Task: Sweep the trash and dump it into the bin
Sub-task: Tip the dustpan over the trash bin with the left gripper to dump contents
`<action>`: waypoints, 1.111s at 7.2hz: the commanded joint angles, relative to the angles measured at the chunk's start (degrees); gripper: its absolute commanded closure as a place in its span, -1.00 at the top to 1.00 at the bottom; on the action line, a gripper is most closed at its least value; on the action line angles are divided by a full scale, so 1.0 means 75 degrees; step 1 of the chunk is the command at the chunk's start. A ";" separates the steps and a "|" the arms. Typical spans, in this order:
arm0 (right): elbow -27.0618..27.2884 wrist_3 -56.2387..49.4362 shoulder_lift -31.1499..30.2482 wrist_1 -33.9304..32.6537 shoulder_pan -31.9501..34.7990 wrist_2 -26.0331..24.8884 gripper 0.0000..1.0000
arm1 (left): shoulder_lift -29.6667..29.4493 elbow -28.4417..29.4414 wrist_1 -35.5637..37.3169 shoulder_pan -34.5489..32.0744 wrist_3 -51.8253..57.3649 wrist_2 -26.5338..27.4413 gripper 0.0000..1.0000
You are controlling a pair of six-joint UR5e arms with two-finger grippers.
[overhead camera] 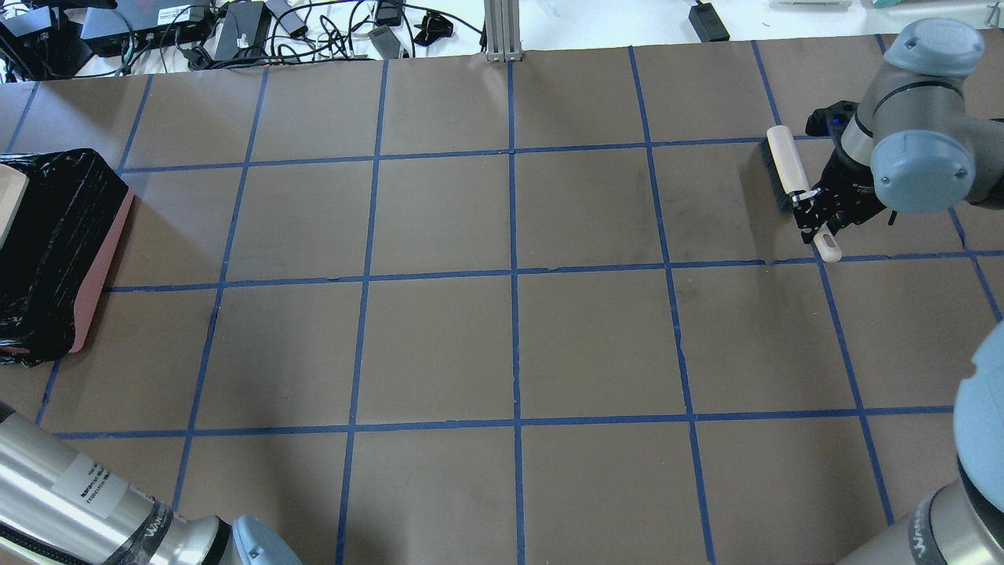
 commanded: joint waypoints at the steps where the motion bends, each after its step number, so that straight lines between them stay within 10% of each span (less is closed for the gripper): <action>1: 0.0099 0.0106 0.0013 -0.0146 -0.0003 -0.0003 -1.00 | -0.0098 0.0147 0.0489 0.0006 -0.0062 0.0395 -1.00; 2: 0.0110 0.0118 0.0013 -0.0134 -0.0003 0.0008 -1.00 | -0.0087 0.0031 0.0749 -0.0063 -0.0131 0.0768 -1.00; 4: 0.0099 0.0118 0.0024 -0.0181 -0.0003 0.0020 -0.23 | 0.0123 -0.0740 0.1906 -0.0332 -0.0027 0.1622 -1.00; 8: 0.0099 0.0095 0.0013 -0.0519 -0.0003 0.0009 0.69 | 0.0452 -0.0931 0.1981 -0.0942 -0.0319 0.2715 -1.00</action>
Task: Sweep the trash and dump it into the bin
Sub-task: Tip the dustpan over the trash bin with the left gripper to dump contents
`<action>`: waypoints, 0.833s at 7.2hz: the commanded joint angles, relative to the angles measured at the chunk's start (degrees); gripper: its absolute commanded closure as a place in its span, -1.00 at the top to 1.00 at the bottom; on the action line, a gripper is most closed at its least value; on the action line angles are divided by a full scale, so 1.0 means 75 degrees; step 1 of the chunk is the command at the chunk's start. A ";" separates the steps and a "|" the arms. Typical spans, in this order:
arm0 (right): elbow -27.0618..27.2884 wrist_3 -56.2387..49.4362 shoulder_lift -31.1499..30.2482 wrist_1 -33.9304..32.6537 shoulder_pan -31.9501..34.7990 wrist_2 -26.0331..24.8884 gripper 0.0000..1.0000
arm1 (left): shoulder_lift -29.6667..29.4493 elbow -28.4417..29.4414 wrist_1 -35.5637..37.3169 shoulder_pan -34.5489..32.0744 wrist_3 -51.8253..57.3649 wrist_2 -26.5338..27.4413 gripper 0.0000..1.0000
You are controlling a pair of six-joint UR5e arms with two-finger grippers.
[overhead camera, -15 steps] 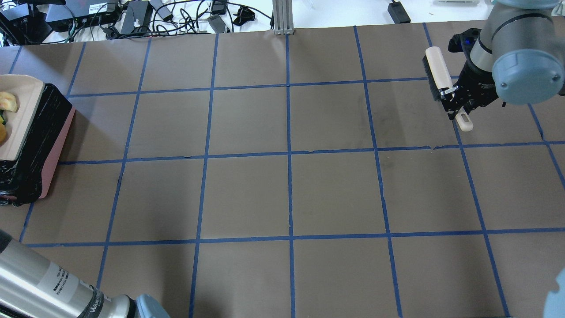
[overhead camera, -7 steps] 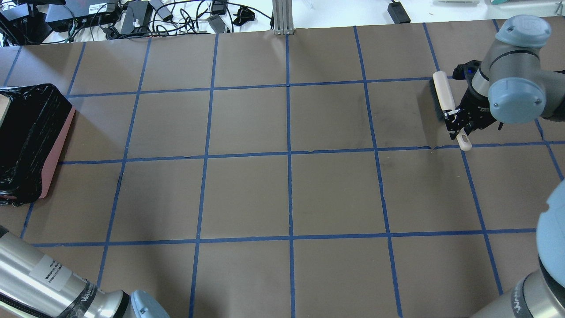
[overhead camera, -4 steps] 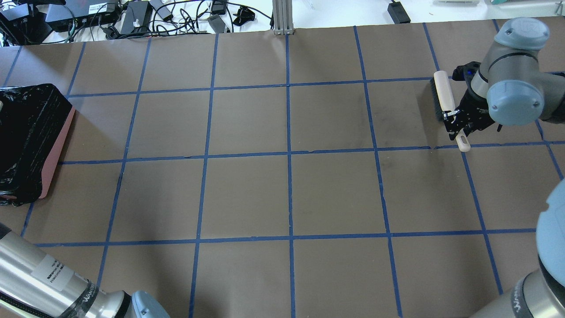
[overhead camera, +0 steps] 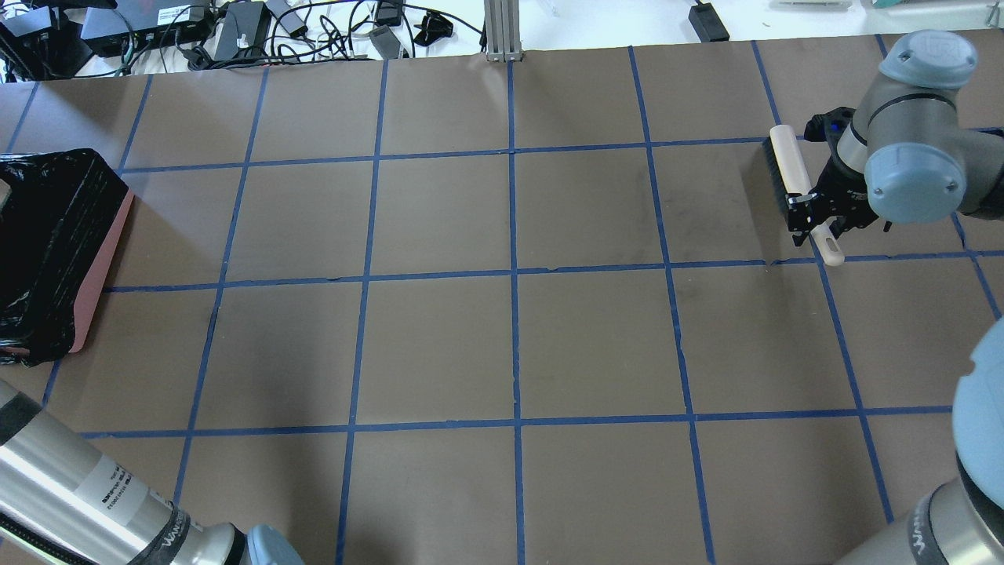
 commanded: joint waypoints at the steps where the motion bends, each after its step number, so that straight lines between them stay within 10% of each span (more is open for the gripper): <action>1: 0.0000 0.0002 -0.0010 -0.0179 0.0000 -0.0004 0.88 | 0.0108 -0.0065 0.0311 -0.0274 -0.0114 0.0379 -1.00; 6: -0.0047 0.0014 -0.0592 -0.0110 0.0000 -0.0144 1.00 | 0.0353 -0.0848 0.1356 -0.1071 -0.0453 0.1924 -1.00</action>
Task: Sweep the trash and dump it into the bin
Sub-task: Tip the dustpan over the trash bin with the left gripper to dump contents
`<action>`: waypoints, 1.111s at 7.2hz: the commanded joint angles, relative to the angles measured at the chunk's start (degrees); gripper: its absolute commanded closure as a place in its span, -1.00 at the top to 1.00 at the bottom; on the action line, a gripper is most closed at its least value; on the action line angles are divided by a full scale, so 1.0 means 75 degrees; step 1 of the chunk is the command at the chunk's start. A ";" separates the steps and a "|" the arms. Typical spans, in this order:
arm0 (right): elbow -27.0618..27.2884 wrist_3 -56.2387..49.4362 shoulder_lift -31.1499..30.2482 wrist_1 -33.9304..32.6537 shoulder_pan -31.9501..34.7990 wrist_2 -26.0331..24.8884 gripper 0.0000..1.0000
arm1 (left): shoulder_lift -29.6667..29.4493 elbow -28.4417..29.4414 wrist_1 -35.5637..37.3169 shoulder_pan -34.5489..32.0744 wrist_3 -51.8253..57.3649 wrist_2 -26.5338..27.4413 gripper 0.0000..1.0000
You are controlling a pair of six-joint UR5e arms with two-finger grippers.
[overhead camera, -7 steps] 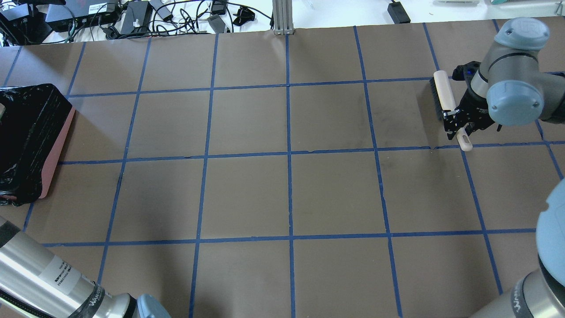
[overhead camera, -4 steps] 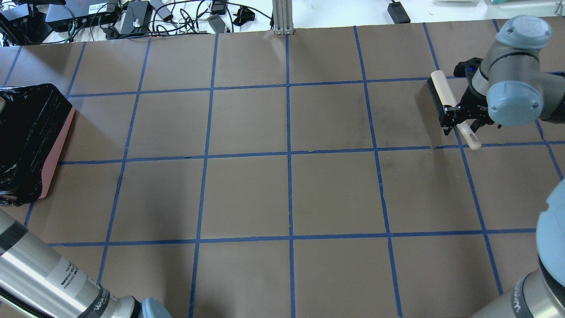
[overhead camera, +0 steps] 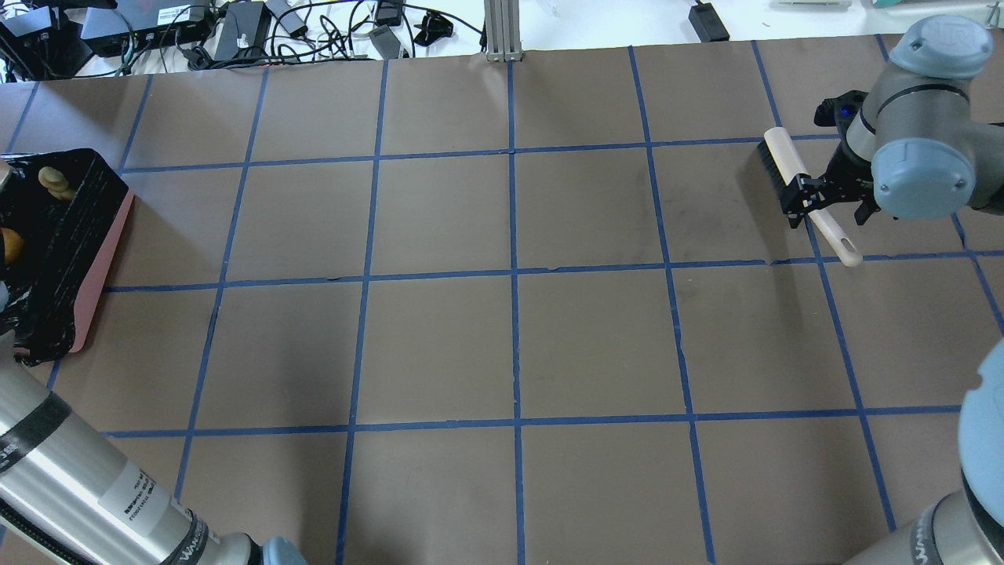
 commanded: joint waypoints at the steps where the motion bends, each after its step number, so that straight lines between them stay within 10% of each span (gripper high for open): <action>1: -0.0028 -0.0013 -0.0569 0.0277 0.0000 -0.0007 1.00 | 0.0221 -0.0561 0.0298 -0.0426 -0.0210 0.0592 -1.00; 8: -0.1775 0.1427 -0.1753 0.3900 0.1331 0.0557 1.00 | 0.1089 -0.0143 -0.1035 -0.0392 0.0387 -0.1264 -1.00</action>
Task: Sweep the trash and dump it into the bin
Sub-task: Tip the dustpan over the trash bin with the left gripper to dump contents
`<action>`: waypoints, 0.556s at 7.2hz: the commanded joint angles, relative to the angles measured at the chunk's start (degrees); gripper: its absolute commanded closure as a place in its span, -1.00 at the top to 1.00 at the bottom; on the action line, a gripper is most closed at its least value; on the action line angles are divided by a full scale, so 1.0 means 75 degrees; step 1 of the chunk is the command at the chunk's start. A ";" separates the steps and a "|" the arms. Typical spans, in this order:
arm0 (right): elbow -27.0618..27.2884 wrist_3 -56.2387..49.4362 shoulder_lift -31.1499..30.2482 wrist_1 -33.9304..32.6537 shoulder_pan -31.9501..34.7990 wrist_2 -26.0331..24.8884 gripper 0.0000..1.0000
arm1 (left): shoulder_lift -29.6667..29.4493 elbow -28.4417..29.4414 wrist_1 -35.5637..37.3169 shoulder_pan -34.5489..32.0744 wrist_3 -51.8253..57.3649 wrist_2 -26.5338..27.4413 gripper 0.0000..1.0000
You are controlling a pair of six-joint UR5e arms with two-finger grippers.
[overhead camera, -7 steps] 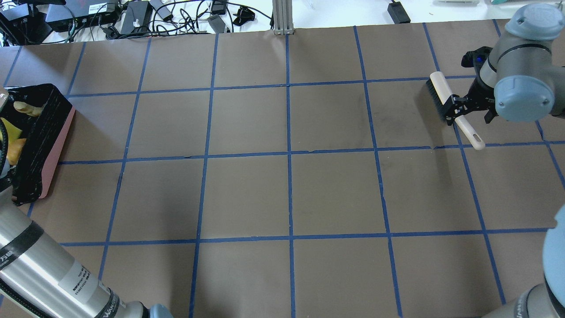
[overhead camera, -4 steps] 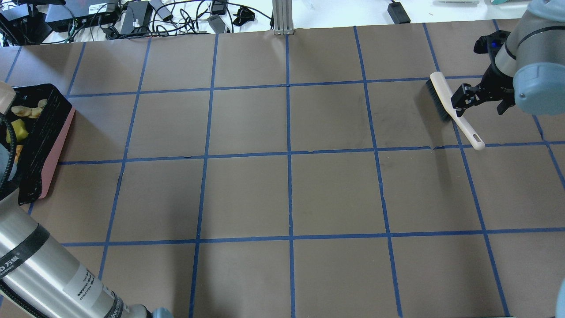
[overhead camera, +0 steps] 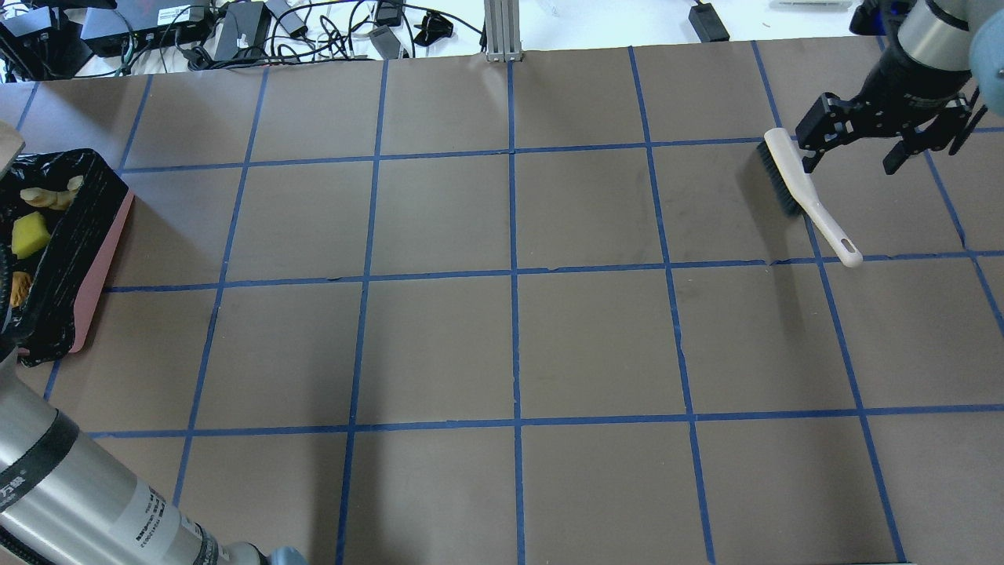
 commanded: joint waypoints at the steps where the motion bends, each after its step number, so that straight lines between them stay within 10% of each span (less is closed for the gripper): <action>1: -0.0116 0.0362 -0.0397 0.0323 0.0842 0.0040 1.00 | 0.0178 0.0027 -0.0636 -0.0077 -0.0145 -0.1018 -1.00; 4: -0.0093 0.0362 -0.0482 0.0676 0.0915 0.0275 1.00 | 0.0237 0.0166 -0.1865 -0.0276 -0.0788 -0.2134 -1.00</action>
